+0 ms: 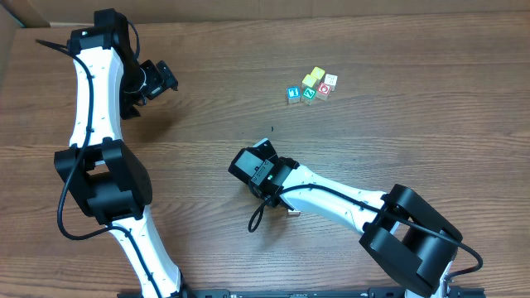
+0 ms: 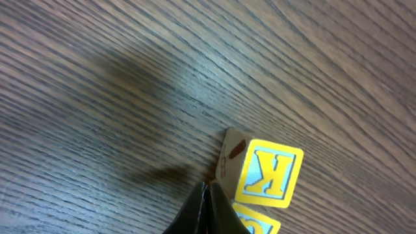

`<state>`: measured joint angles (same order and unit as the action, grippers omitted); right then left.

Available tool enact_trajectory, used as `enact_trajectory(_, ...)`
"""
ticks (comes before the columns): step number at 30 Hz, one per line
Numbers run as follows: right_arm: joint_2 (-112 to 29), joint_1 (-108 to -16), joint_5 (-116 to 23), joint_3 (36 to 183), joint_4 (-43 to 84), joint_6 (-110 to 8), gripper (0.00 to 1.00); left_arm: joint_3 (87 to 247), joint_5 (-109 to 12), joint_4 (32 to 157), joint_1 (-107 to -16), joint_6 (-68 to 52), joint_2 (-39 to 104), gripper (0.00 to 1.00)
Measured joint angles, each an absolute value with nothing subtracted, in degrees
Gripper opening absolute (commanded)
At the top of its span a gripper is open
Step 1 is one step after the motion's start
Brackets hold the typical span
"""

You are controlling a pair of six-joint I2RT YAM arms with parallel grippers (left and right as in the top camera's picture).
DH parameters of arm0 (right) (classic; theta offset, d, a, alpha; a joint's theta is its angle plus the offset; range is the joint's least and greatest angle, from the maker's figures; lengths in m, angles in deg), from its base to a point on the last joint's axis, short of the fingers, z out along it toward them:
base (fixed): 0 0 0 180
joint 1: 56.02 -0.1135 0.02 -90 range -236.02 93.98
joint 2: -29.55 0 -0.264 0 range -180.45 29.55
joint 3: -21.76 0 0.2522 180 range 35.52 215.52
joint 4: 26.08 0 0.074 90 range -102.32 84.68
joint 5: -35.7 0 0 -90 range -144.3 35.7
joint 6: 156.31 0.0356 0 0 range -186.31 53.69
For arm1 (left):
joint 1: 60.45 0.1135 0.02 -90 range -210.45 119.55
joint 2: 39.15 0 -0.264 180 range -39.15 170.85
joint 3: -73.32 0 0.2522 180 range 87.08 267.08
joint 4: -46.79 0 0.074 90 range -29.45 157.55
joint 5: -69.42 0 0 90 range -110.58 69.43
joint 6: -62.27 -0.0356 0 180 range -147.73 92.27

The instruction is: Flip 4 blocks

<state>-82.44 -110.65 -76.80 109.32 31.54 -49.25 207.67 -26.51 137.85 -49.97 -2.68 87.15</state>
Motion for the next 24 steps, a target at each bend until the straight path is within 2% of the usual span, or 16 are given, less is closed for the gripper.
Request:
enact_trajectory(6, -82.44, -110.52, -72.1, 110.48, 31.58, -49.67, 0.04, 207.67, -26.51, 137.82, -49.97, -2.68, 87.15, 1.0)
enact_trajectory(11, -82.44, -108.53, -66.99, 117.25, 32.17, -48.95, 0.04, 207.67, -26.51, 137.85, -49.97, -2.68, 87.15, 1.0)
enact_trajectory(24, -82.44, -92.16, -56.0, 120.75, 35.95, -39.35, 0.04, 207.67, -26.51, 137.85, -49.97, -2.68, 87.15, 1.0)
